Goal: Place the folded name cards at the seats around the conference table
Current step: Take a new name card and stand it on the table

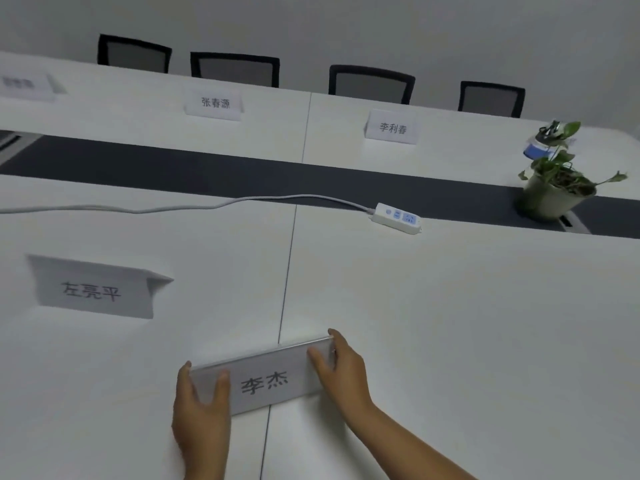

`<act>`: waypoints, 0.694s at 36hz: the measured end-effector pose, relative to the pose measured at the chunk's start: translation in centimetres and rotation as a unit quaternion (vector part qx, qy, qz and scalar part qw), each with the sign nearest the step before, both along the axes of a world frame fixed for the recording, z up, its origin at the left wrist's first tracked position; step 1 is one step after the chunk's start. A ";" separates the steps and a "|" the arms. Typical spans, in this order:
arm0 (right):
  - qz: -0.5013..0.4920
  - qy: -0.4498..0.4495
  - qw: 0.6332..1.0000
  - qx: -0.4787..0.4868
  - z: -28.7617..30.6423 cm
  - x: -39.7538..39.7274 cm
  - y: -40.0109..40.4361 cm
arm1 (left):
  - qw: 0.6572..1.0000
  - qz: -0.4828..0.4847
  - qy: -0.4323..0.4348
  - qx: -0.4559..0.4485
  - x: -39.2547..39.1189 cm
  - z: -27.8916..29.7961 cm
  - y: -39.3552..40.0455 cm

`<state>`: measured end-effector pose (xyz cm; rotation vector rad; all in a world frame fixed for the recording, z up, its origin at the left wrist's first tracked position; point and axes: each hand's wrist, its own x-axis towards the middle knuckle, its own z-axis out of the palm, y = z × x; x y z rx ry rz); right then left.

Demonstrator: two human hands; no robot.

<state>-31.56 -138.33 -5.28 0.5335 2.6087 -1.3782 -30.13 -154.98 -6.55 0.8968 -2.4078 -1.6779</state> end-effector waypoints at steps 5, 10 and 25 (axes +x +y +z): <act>-0.001 0.014 0.999 -0.032 -0.2 -0.4 -1.0 | 0.998 0.039 0.020 -0.041 -0.2 -1.1 -0.8; -0.017 0.061 0.997 -0.047 1.0 -0.5 -1.0 | 0.989 0.064 0.111 -0.069 0.0 0.6 0.0; -0.257 0.208 0.940 -0.088 6.2 3.2 13.7 | 0.956 -0.178 0.230 -0.025 -1.5 5.1 12.9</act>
